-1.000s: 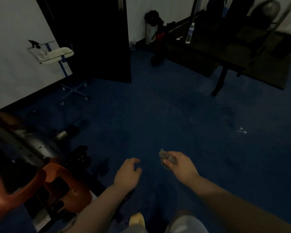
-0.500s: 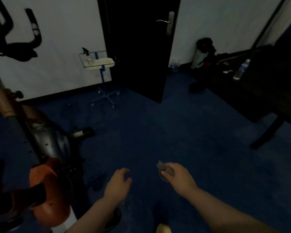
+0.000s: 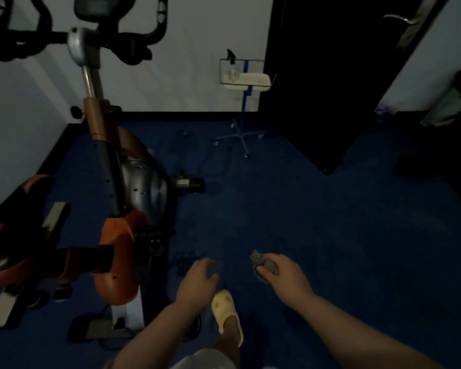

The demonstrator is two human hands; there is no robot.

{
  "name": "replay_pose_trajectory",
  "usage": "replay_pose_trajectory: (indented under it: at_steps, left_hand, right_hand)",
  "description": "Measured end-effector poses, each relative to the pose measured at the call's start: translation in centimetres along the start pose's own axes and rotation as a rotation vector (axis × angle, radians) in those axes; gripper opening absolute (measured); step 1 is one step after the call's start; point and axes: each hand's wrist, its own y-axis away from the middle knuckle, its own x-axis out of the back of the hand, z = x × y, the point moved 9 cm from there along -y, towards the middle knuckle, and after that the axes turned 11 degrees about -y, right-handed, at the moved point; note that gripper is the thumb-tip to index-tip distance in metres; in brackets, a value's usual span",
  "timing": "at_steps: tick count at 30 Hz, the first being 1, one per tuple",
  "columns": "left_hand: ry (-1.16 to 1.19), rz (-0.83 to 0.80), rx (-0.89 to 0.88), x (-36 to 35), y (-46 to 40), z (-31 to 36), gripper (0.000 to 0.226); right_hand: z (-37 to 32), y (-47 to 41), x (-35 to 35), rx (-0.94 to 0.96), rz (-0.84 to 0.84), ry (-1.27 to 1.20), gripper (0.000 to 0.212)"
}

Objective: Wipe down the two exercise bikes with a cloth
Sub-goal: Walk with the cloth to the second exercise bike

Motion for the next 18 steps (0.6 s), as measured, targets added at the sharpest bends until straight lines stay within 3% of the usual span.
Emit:
replay_pose_trajectory:
  at_steps: [5,18]
  left_hand:
    - [0.043,0.039,0.036,3.9,-6.5,1.1,0.033]
    - [0.096,0.356,0.042,19.1,-19.4,7.4,0.04]
  right_hand:
    - [-4.0,-8.7,1.0,0.041,-0.064,0.044,0.026]
    - [-19.3,-27.2,2.9,0.298,-0.156,-0.021,0.027]
